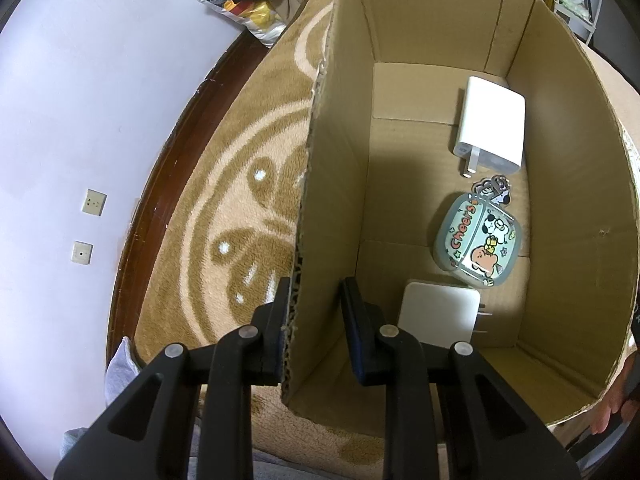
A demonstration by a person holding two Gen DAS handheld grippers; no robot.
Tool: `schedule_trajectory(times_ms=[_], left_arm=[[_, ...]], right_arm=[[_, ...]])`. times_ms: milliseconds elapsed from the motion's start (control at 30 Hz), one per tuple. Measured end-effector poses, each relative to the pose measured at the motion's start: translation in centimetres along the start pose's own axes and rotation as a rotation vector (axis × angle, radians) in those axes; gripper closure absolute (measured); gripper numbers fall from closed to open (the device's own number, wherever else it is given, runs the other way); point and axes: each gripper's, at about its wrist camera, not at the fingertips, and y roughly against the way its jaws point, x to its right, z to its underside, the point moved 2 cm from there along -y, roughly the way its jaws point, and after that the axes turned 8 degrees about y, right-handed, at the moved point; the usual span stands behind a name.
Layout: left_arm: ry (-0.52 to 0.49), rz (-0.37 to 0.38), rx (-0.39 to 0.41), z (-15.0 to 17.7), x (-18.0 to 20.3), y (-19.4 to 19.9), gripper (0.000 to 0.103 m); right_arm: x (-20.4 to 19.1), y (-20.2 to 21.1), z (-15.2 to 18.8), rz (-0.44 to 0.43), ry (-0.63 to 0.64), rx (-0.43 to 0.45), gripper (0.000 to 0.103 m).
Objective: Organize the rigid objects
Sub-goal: 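Grasp the key ring of the keychain with the right tool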
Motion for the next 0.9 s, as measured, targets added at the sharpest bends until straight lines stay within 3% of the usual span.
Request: schedule_trajectory(times_ms=[233, 900], left_arm=[[0.005, 0.006, -0.002, -0.1, -0.1, 0.0, 0.08], [0.0, -0.001, 0.0, 0.0, 0.2, 0.1, 0.08]], right_arm=[[-1.4, 0.7, 0.1, 0.06, 0.055, 0.046, 0.073], [-2.3, 6.9, -0.9, 0.034, 0.021, 0.184, 0.074]])
